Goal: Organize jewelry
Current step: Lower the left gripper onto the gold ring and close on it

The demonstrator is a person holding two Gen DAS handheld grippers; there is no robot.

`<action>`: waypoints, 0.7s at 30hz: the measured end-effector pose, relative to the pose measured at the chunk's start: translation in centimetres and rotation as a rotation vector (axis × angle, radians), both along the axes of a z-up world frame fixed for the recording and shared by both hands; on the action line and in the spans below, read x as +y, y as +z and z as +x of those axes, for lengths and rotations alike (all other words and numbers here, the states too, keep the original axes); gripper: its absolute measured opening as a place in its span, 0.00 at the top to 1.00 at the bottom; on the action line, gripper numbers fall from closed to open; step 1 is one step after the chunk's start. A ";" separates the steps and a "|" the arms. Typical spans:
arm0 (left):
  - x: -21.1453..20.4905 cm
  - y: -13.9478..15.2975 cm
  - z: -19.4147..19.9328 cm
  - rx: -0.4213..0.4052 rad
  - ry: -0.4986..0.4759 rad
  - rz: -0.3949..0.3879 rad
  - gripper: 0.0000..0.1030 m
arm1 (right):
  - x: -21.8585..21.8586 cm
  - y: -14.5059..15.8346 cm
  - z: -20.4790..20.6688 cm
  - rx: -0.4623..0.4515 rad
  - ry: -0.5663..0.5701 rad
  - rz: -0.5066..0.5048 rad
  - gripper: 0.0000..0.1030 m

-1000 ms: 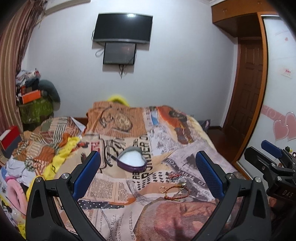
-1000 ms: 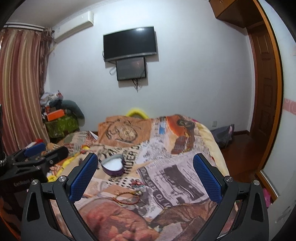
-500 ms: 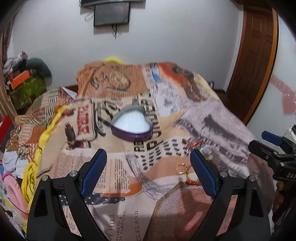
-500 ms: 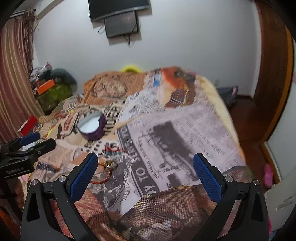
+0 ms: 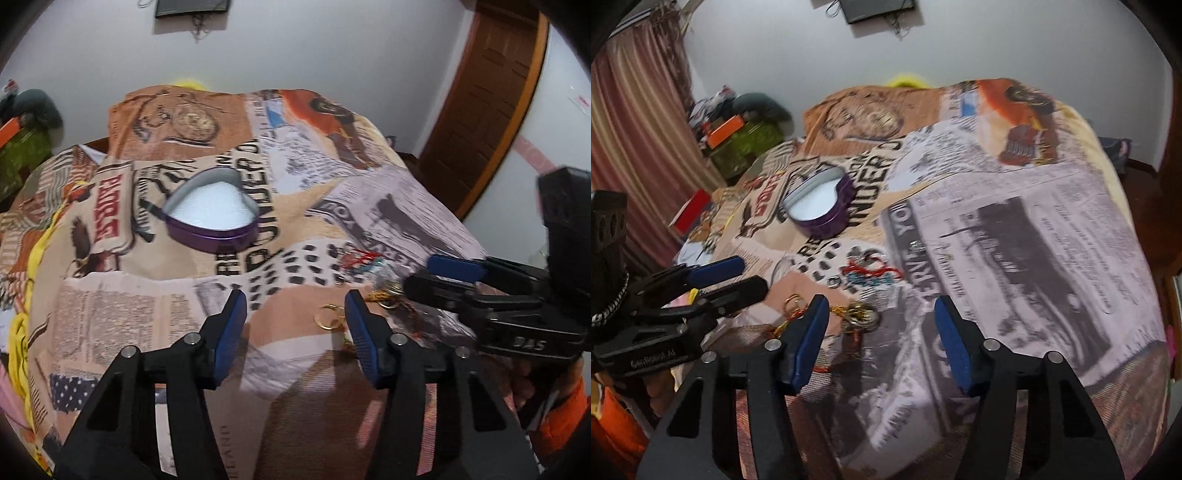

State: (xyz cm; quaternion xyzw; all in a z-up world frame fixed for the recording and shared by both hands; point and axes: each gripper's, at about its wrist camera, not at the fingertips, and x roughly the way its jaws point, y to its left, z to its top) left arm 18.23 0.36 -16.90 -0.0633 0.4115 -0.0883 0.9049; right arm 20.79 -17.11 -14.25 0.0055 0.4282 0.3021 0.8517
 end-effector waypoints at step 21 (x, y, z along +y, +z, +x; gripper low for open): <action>-1.6 -2.2 1.3 0.048 -0.044 -0.042 0.66 | 1.0 -1.7 1.0 0.049 0.030 -0.005 0.79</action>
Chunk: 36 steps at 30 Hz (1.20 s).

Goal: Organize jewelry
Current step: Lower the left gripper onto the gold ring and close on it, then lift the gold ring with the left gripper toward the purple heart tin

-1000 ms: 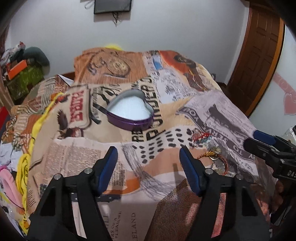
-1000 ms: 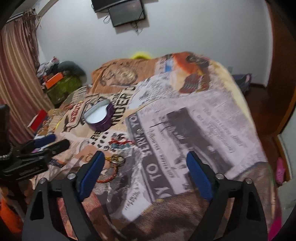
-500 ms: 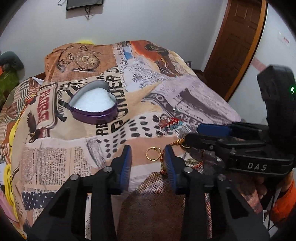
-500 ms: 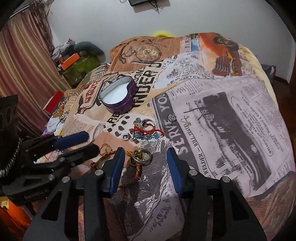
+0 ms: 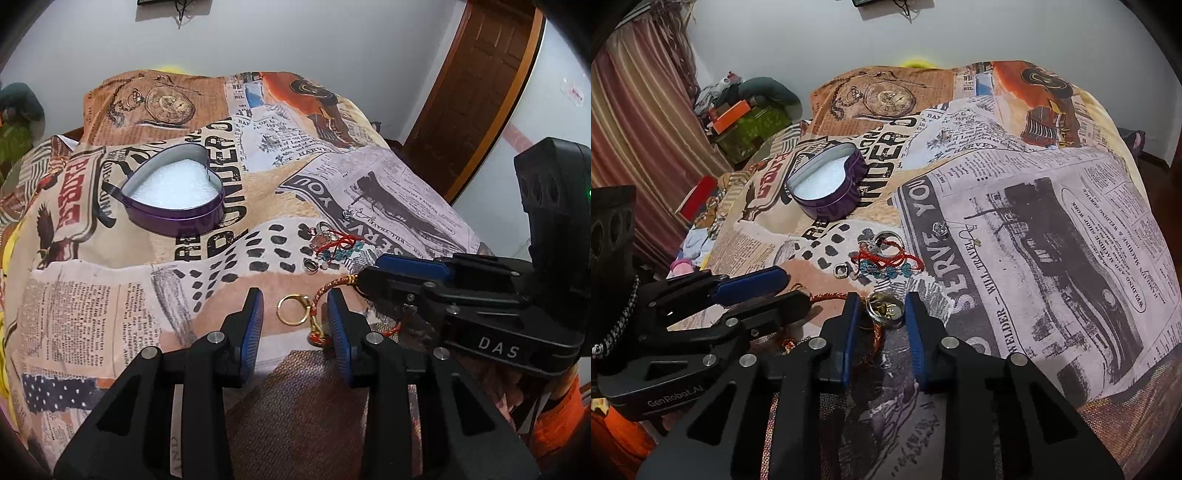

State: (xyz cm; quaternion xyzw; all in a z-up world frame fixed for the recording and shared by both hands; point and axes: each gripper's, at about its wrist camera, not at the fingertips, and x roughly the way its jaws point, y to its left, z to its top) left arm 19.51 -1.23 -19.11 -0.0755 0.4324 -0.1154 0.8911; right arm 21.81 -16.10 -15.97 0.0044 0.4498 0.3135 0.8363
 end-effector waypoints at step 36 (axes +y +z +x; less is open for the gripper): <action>0.3 1.2 1.4 0.006 0.044 0.046 0.67 | -2.0 1.9 -1.6 -0.104 -0.072 0.028 0.81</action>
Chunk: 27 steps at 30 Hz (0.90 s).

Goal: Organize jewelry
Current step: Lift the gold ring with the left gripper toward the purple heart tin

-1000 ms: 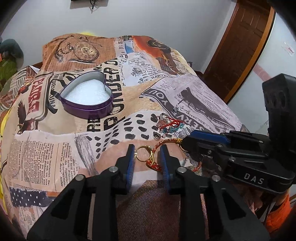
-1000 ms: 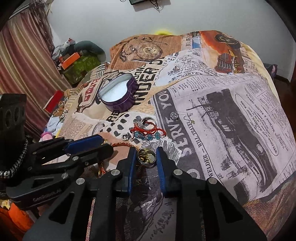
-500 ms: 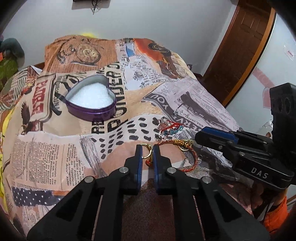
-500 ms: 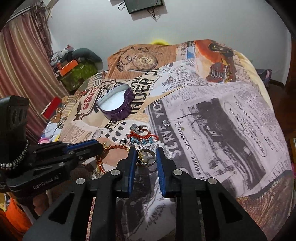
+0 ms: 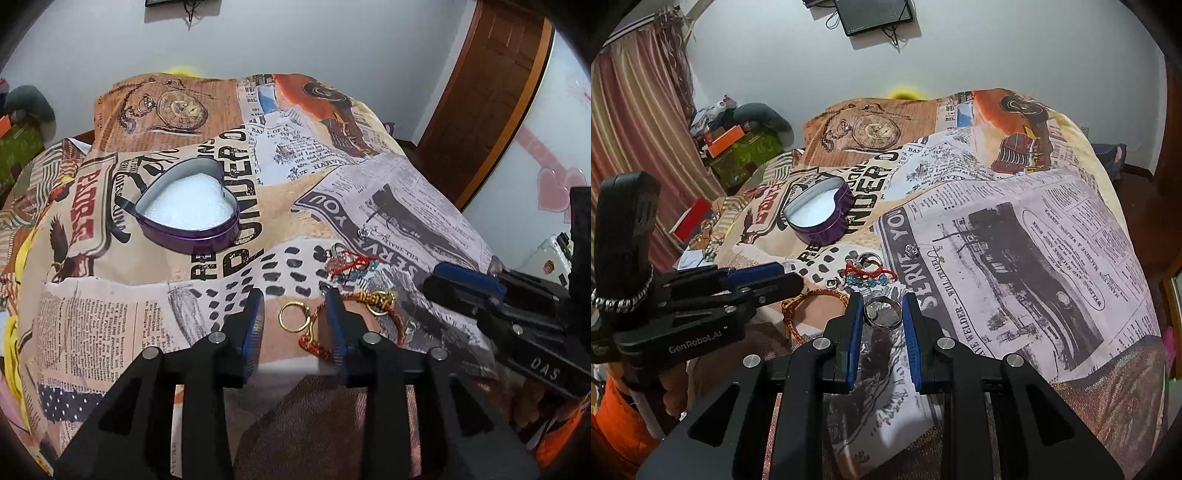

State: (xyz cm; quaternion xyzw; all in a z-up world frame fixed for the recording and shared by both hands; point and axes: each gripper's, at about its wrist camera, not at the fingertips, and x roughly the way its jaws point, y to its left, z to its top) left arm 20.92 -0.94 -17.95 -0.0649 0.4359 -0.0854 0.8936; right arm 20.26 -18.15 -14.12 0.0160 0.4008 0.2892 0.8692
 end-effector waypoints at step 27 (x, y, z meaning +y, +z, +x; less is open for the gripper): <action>0.7 0.4 -1.2 -0.066 0.046 0.030 0.80 | 1.2 1.9 -0.7 -0.051 0.013 -0.001 0.81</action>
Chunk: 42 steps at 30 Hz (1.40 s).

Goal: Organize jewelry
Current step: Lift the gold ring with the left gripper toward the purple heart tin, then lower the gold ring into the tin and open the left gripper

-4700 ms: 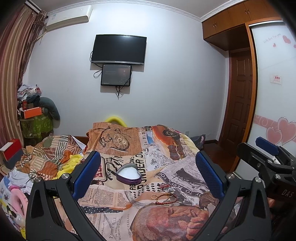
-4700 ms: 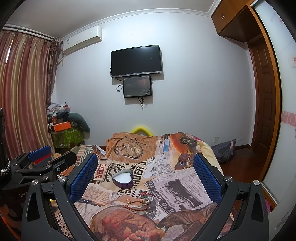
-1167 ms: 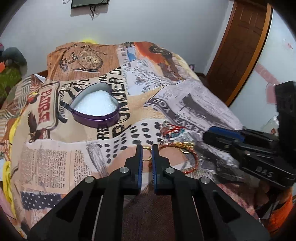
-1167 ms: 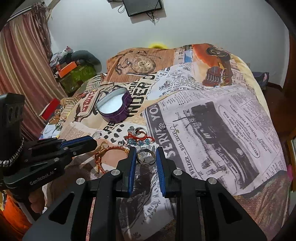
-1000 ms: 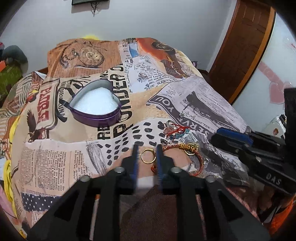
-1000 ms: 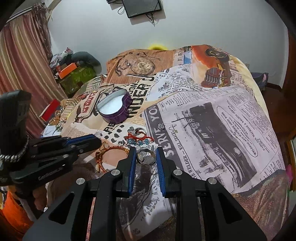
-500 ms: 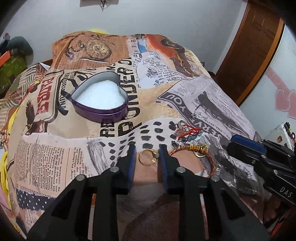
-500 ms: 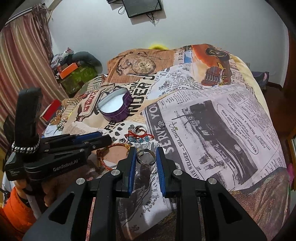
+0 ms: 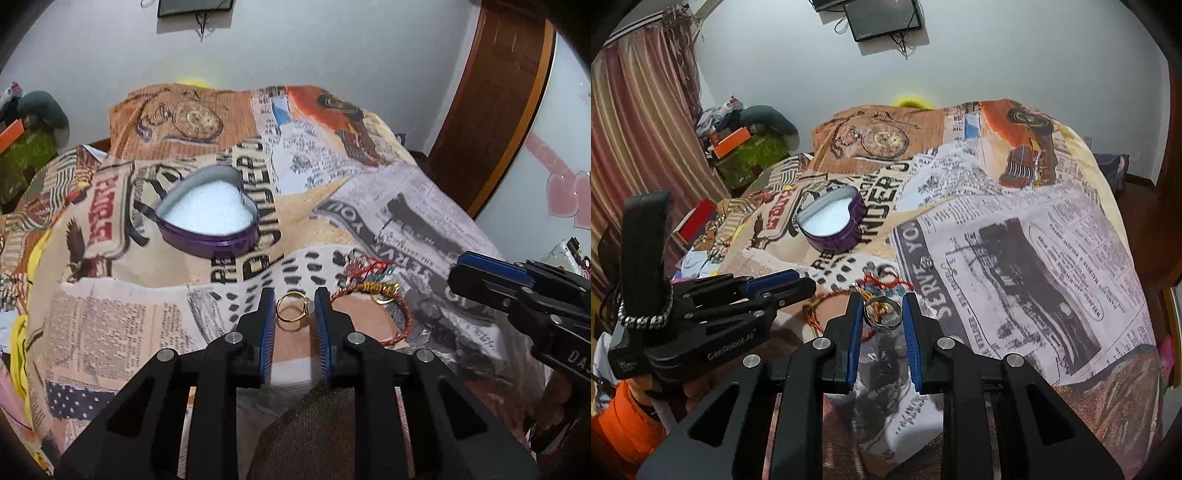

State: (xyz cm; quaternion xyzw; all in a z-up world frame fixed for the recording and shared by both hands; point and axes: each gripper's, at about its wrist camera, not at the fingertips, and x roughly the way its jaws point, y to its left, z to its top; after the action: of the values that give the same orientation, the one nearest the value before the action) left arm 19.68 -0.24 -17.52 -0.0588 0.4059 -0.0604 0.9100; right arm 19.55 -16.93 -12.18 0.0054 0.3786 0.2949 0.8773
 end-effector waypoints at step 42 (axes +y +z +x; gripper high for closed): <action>9.7 0.9 8.7 -0.025 0.024 0.044 0.80 | 13.0 2.4 10.6 -0.033 0.149 -0.107 0.81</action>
State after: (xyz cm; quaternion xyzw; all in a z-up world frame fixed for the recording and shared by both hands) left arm 28.37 9.41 -16.64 -0.0426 0.3949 -0.0414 0.9168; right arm 30.16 -3.89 -9.74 -0.0746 0.3789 0.3388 0.8580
